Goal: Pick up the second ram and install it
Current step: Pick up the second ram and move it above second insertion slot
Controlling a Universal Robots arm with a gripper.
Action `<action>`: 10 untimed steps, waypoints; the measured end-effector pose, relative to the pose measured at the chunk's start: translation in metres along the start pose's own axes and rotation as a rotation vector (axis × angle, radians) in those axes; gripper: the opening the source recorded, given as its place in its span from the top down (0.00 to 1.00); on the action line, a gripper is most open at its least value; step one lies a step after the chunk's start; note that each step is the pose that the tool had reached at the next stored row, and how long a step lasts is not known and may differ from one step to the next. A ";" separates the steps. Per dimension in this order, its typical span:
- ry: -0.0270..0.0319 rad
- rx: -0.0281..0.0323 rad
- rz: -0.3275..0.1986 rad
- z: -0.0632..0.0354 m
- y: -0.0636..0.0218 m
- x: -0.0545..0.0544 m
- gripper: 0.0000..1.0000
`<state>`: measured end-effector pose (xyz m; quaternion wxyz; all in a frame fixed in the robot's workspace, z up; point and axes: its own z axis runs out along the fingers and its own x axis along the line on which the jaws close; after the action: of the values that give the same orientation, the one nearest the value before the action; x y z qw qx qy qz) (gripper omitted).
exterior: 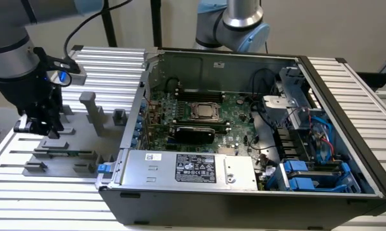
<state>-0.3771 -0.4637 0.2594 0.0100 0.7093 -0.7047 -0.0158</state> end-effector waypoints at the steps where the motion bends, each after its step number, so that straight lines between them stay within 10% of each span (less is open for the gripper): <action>1: 0.0001 -0.0001 -0.003 0.0018 -0.0003 0.000 0.00; 10: 0.0010 -0.0002 -0.028 0.0181 -0.0015 0.002 0.00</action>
<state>-0.3762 -0.4658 0.2412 0.0102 0.7192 -0.6945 -0.0156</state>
